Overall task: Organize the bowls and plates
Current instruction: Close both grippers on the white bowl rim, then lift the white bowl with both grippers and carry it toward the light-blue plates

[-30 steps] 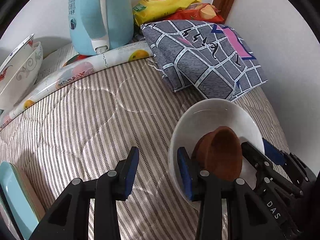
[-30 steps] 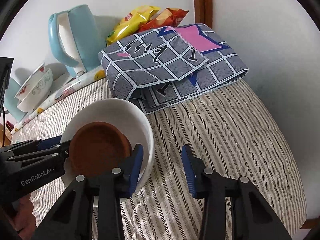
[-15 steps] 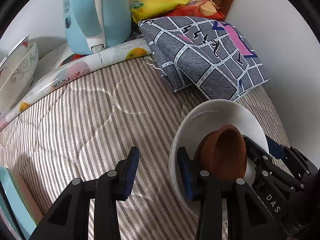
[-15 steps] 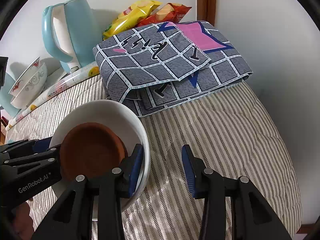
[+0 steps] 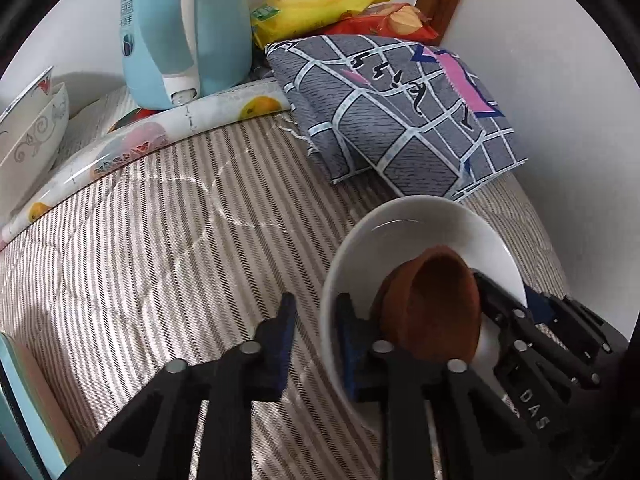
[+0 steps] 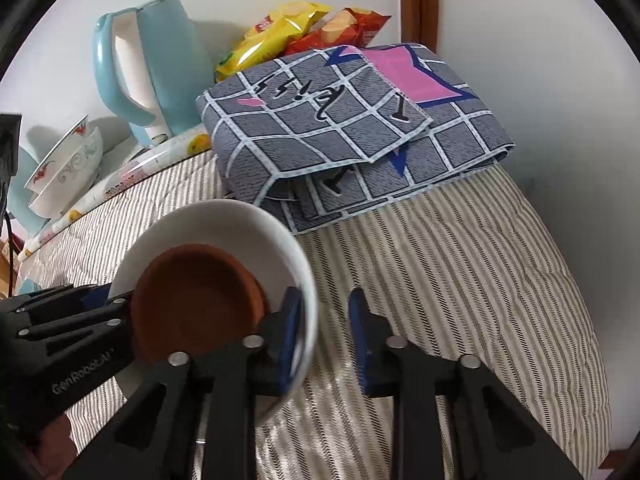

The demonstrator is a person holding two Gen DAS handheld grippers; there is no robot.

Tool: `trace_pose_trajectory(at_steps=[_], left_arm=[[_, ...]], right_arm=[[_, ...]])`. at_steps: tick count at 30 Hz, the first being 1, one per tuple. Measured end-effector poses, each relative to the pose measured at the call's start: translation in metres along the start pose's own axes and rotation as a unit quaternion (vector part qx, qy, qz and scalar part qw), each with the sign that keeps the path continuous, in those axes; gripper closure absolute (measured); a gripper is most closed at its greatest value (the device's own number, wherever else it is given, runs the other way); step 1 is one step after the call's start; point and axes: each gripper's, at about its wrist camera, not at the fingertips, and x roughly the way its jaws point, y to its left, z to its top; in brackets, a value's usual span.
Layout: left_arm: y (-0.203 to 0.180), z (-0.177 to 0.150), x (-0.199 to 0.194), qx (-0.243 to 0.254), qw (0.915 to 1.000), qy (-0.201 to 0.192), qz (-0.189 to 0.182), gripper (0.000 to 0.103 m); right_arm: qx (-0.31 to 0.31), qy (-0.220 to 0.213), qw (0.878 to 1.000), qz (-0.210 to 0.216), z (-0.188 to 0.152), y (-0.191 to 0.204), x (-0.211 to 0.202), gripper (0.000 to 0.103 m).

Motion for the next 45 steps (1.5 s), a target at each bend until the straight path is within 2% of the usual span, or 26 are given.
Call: trace_pose_trajectory(at_steps=[2, 3, 5, 12, 25, 45], left_arm=[[-0.002, -0.002, 0.000, 0.003, 1.0000, -0.001, -0.006, 0.091], [-0.003, -0.002, 0.000, 0.004, 1.0000, -0.001, -0.006, 0.092], [-0.005, -0.003, -0.001, 0.007, 1.0000, -0.005, 0.001, 0.093], [-0.003, -0.008, -0.005, 0.000, 0.9998, -0.015, -0.010, 0.095], [0.002, -0.028, -0.022, -0.018, 0.9997, -0.006, -0.016, 0.095], [0.013, -0.063, -0.051, -0.032, 0.9993, 0.001, -0.016, 0.095]], right_arm=[[-0.001, 0.000, 1.000, 0.006, 0.000, 0.003, 0.000, 0.093], [0.003, 0.001, 1.000, 0.010, 0.000, 0.004, 0.000, 0.093], [0.013, -0.001, 1.000, 0.010, 0.000, 0.004, 0.000, 0.093], [0.037, -0.004, 0.999, 0.015, -0.009, 0.000, -0.007, 0.093], [0.058, 0.001, 0.998, 0.027, -0.031, 0.005, -0.021, 0.093], [0.058, 0.004, 0.998, 0.032, -0.065, 0.016, -0.050, 0.096]])
